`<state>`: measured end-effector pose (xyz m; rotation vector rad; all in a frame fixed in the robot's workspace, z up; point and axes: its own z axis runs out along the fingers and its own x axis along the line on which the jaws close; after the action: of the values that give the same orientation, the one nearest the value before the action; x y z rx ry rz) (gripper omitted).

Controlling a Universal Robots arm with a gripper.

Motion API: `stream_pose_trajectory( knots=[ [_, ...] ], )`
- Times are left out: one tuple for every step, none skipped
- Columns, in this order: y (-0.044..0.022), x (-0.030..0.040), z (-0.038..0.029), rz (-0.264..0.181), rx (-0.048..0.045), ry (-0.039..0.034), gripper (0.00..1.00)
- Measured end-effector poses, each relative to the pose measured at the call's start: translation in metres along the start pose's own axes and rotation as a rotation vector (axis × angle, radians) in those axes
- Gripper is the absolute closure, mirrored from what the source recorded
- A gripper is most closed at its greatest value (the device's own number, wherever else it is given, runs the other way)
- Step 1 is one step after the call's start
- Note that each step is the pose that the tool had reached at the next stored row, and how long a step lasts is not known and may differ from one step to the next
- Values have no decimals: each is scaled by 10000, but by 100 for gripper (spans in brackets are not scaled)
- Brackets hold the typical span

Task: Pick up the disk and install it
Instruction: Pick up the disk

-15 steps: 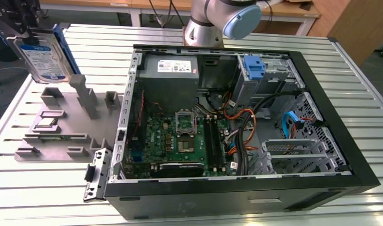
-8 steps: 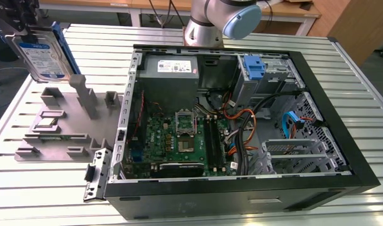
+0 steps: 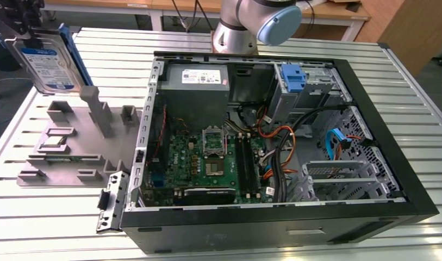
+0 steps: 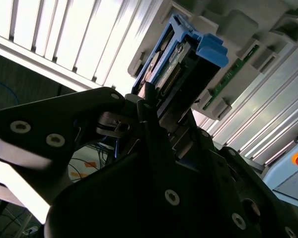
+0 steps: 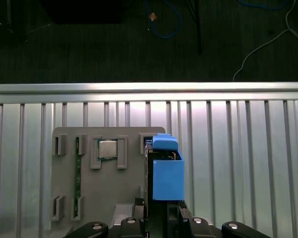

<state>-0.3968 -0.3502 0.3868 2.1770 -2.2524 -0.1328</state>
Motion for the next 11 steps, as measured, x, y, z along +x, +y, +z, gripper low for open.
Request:
stream_pose_trajectory(
  knots=[
    [0,0,-6,0,2,0,65],
    [1,-1,-13,0,2,-1,65],
    [1,-1,-20,0,1,0,65],
    [2,-1,-26,0,1,0,65],
    [2,-1,-28,0,3,-1,65],
    [2,-1,-28,0,3,-2,65],
    [2,-1,-28,-1,4,-2,65],
    [2,-2,-31,0,1,0,65],
    [2,-2,-31,0,2,-1,65],
    [2,-2,-31,0,2,-1,65],
    [2,-2,-33,0,1,0,65]
  ],
)
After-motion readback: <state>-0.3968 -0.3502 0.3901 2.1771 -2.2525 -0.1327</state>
